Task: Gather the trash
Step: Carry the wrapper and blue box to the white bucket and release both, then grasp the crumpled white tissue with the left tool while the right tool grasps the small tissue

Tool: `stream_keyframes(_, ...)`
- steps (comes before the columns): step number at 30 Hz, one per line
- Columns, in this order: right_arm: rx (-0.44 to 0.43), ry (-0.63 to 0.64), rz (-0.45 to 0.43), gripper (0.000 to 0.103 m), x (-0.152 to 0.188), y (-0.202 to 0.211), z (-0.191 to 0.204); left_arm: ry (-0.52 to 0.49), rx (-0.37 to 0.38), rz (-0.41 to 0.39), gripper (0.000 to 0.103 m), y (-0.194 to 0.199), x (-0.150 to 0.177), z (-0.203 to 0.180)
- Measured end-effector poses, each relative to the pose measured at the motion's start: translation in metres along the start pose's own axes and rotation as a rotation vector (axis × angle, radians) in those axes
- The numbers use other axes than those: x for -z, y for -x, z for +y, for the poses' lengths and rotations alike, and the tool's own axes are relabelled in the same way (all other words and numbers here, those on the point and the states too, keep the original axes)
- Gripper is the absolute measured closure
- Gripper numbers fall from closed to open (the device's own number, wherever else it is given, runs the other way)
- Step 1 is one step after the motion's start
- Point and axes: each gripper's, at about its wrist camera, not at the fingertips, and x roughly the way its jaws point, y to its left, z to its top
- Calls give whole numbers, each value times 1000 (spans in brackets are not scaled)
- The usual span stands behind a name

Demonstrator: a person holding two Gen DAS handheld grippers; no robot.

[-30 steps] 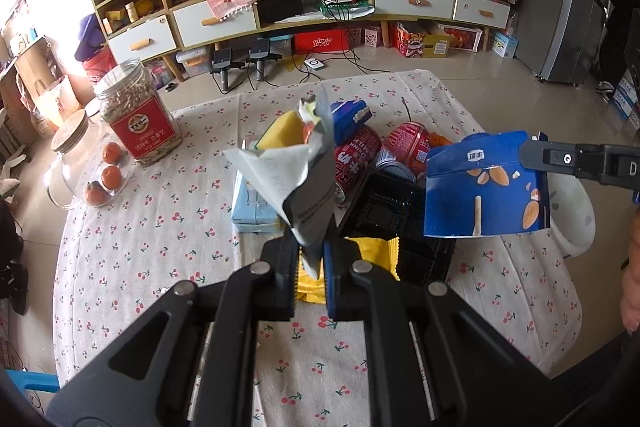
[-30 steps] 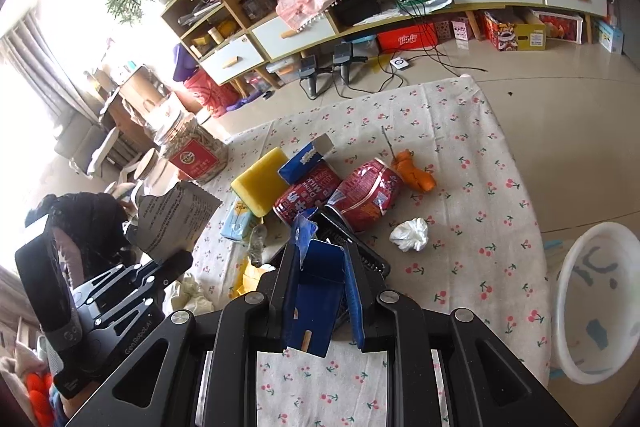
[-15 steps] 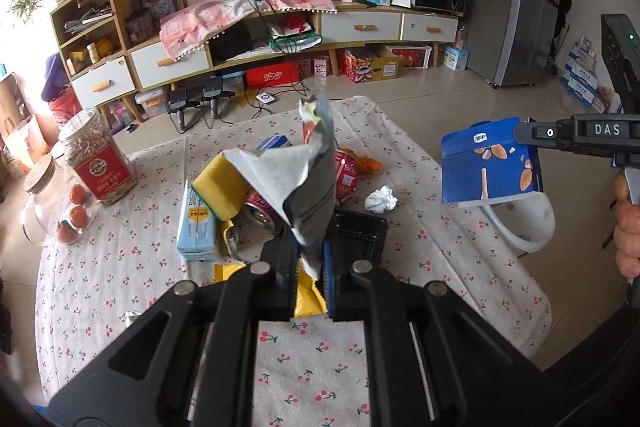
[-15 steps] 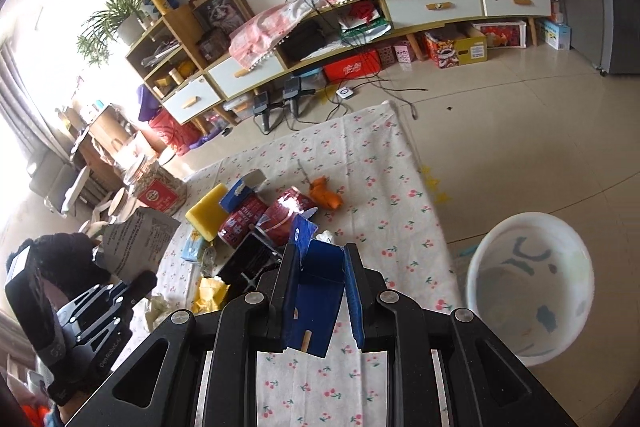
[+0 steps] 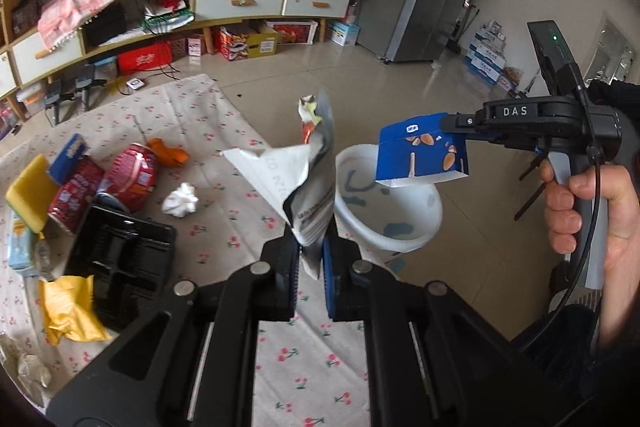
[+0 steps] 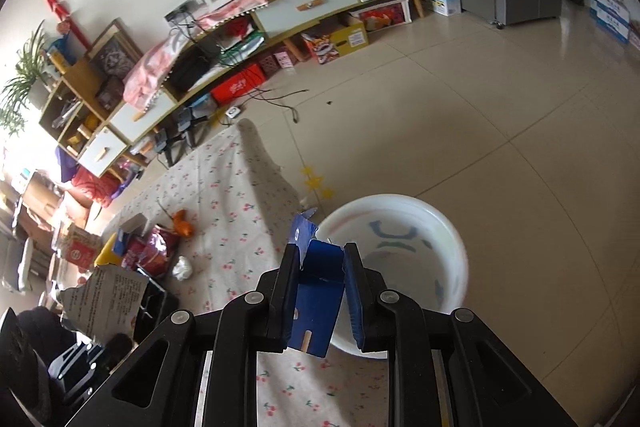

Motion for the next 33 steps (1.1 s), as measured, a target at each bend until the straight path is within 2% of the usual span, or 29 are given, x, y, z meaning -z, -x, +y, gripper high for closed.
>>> stream_keyframes(2,38,-8,10,80,0,-4,-13,11,50,32,92,-21,-4,-16)
stream_keyframes(4,39,-14,31,80,0,-10,-25,11,94,59,92,-41,-10,-33)
stream_keyframes(8,42,-66,81,78,0,-24,-44,-9,140,105,91,-74,-18,-61)
stream_keyframes(10,51,-98,85,77,-1,-25,-52,2,167,133,87,-88,-22,-67)
stream_keyframes(13,64,-117,78,76,-2,-23,-55,10,171,172,81,-104,-21,-70)
stream_keyframes(14,63,-120,74,73,-2,-22,-55,15,170,179,80,-104,-20,-68)
stream_keyframes(16,66,-121,66,69,-2,-20,-54,38,169,187,72,-103,-16,-63)
stream_keyframes(18,72,-122,57,65,-3,-18,-54,57,160,186,70,-95,-11,-56)
stream_keyframes(23,48,-110,46,62,-6,-21,-42,78,62,194,68,-66,1,-27)
stream_keyframes(26,-12,-62,67,61,-4,-25,-18,129,-14,195,67,-37,9,2)
stream_keyframes(30,-104,57,117,47,6,-33,39,212,-150,198,62,7,21,54)
stream_keyframes(33,-161,157,142,46,22,-37,88,317,-234,192,60,47,36,104)
